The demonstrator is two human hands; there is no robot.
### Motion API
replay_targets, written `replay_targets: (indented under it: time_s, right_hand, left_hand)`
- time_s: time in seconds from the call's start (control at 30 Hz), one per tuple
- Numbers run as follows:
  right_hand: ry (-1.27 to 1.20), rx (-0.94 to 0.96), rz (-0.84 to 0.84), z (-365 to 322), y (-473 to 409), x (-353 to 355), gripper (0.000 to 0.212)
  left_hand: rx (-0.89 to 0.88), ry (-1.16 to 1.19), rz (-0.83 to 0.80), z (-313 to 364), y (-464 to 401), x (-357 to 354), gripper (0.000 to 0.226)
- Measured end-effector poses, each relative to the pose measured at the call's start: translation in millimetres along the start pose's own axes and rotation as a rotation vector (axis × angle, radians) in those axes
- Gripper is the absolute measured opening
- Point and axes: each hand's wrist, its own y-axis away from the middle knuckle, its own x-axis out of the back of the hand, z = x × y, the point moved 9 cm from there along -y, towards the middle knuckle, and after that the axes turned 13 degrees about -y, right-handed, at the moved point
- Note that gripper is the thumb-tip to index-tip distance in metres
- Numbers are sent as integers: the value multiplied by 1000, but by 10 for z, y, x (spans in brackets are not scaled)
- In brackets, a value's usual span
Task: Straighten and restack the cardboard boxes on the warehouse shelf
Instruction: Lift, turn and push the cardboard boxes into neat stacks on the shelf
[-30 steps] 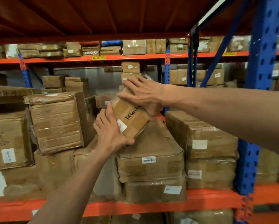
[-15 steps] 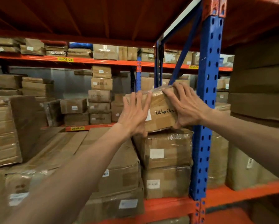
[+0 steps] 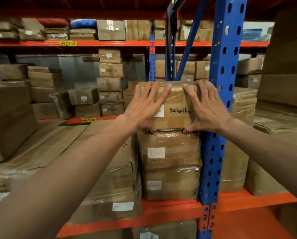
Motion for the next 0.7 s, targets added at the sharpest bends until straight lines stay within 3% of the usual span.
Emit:
replay_targets:
  time_s: [0.23,0.4,0.5,0.7]
  right_hand:
    - [-20,21,4,-66,65,72,147]
    - [-89,80,62,-218,-56,379,121]
    - [-59,221,87,-592,-246,476,114]
    - [-31,421,133,-1824,-769,453,103]
  left_hand:
    - [36,-3,-36,21,86,68,154]
    - [51,72,58,-215,450,-1,141]
    - [211,130,-1,-619,869,-194,140]
    - [730,148,-111,-1878,2049,-595,142]
